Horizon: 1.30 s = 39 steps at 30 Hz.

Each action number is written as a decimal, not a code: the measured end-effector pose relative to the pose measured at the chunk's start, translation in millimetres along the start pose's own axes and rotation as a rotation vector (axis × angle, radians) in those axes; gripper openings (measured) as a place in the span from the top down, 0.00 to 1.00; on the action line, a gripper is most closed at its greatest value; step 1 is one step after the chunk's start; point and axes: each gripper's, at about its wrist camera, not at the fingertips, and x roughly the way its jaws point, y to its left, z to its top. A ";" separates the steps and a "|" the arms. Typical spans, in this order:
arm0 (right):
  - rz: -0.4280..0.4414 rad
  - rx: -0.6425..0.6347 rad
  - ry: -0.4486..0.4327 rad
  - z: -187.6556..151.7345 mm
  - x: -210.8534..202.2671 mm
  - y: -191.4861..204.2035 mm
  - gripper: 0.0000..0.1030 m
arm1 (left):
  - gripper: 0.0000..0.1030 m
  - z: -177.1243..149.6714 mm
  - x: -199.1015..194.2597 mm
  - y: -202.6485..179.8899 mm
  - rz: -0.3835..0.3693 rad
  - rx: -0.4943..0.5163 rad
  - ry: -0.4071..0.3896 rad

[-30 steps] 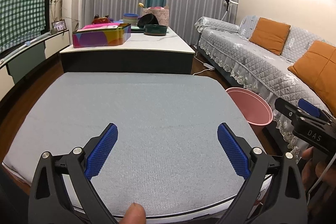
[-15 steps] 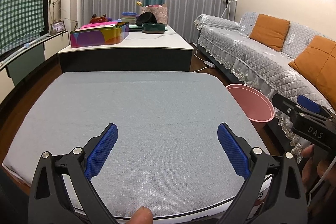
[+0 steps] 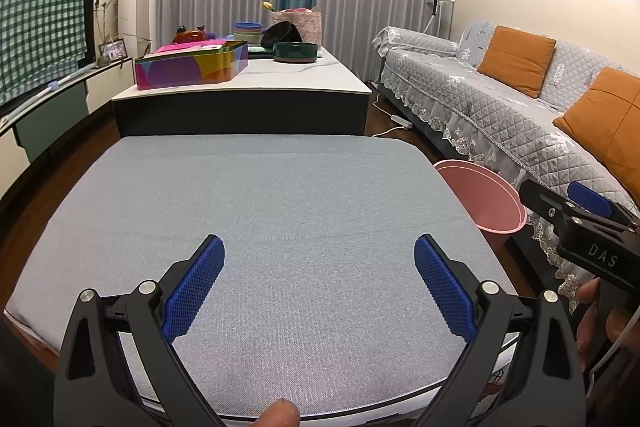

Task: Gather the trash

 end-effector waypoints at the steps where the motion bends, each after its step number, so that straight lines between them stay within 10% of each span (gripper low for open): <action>1: 0.000 -0.001 0.000 -0.6 0.4 1.0 0.05 | 0.10 0.1 0.2 0.0 0.000 0.000 0.002; 39: -0.001 -0.002 0.000 -0.2 0.4 0.8 0.05 | 0.10 -0.5 5.8 3.3 0.027 -0.015 0.020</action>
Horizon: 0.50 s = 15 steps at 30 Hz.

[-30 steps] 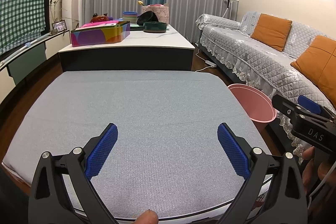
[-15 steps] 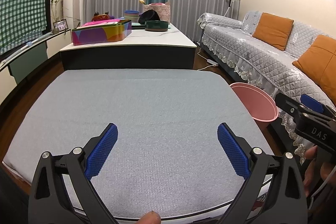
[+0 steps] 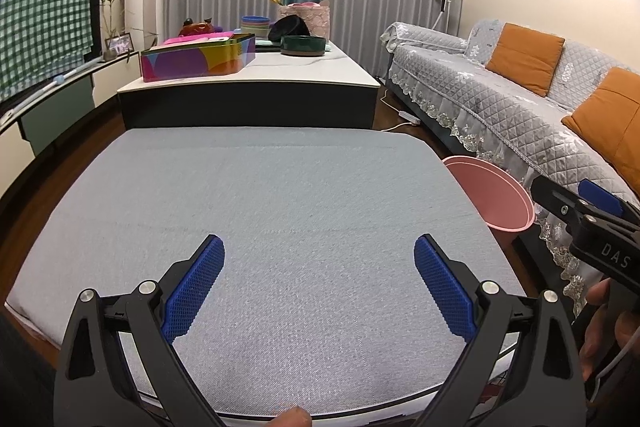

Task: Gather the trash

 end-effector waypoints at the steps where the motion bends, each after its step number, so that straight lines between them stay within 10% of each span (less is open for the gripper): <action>1: 0.000 0.000 0.000 0.0 0.1 0.1 0.05 | 0.10 0.2 0.4 -0.4 0.000 0.000 0.000; 15: -0.001 -0.001 0.001 -0.1 0.1 -0.2 0.05 | 0.10 -0.5 -1.9 -4.4 -0.012 0.021 -0.031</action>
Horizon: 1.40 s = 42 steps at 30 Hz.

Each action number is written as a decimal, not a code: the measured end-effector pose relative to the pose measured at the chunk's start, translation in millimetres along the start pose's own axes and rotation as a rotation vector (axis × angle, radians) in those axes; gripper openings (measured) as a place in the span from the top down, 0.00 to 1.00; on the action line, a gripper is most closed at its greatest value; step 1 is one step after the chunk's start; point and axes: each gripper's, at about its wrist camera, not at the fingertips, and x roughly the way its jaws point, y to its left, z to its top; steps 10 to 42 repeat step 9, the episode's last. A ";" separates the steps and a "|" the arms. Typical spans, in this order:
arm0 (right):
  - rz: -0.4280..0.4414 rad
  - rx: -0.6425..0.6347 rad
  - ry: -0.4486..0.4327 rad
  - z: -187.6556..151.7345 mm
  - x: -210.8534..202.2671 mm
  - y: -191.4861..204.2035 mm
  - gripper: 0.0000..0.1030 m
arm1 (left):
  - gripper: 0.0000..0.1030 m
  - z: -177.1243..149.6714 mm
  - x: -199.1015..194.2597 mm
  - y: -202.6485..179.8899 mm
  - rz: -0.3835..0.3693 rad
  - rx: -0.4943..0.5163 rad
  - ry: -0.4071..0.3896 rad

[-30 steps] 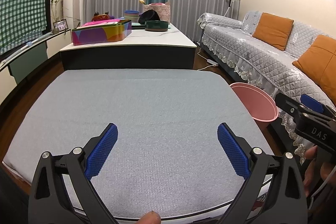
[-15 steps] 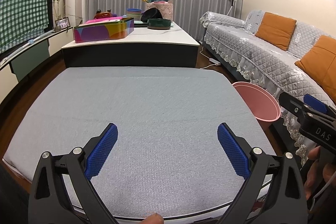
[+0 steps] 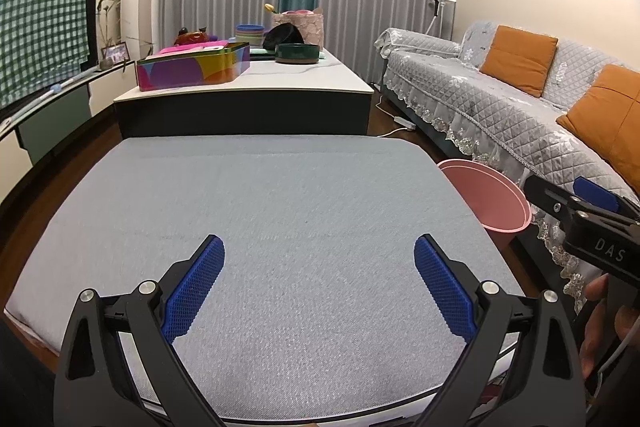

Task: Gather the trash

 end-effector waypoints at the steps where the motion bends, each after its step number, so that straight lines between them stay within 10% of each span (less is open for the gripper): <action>1: 0.000 0.000 0.001 -0.3 0.1 -0.1 0.05 | 0.10 0.1 -0.1 -0.5 0.003 0.001 -0.001; 42: -0.001 0.002 0.002 -0.8 -0.1 -1.7 0.05 | 0.08 0.0 4.7 2.7 0.022 -0.023 0.029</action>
